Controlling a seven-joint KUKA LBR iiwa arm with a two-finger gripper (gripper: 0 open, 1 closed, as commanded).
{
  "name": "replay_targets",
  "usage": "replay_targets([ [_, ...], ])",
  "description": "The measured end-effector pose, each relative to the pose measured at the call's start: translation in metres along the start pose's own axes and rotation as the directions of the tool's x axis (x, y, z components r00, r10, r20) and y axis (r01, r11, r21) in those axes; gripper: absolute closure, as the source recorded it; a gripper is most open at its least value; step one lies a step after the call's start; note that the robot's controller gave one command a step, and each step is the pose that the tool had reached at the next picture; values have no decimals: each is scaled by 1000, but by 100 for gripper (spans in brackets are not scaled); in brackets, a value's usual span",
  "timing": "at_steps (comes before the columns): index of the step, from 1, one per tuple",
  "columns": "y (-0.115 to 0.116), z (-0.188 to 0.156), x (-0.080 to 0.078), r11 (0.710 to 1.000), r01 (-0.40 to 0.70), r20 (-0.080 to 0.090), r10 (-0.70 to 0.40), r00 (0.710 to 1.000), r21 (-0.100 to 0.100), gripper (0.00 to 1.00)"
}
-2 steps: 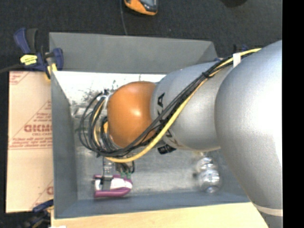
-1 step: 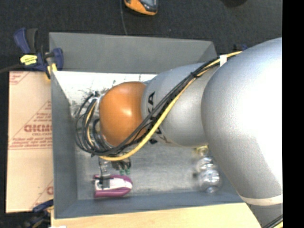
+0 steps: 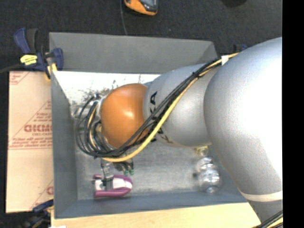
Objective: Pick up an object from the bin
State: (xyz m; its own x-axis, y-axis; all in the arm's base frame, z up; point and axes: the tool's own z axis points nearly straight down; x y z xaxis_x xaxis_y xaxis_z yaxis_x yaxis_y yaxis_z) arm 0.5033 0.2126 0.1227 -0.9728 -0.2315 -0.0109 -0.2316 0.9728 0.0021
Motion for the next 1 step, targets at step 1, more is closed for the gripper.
replay_targets([
  [1,-3,-22,-1,999,35,-1,-35,999,1,0],
])
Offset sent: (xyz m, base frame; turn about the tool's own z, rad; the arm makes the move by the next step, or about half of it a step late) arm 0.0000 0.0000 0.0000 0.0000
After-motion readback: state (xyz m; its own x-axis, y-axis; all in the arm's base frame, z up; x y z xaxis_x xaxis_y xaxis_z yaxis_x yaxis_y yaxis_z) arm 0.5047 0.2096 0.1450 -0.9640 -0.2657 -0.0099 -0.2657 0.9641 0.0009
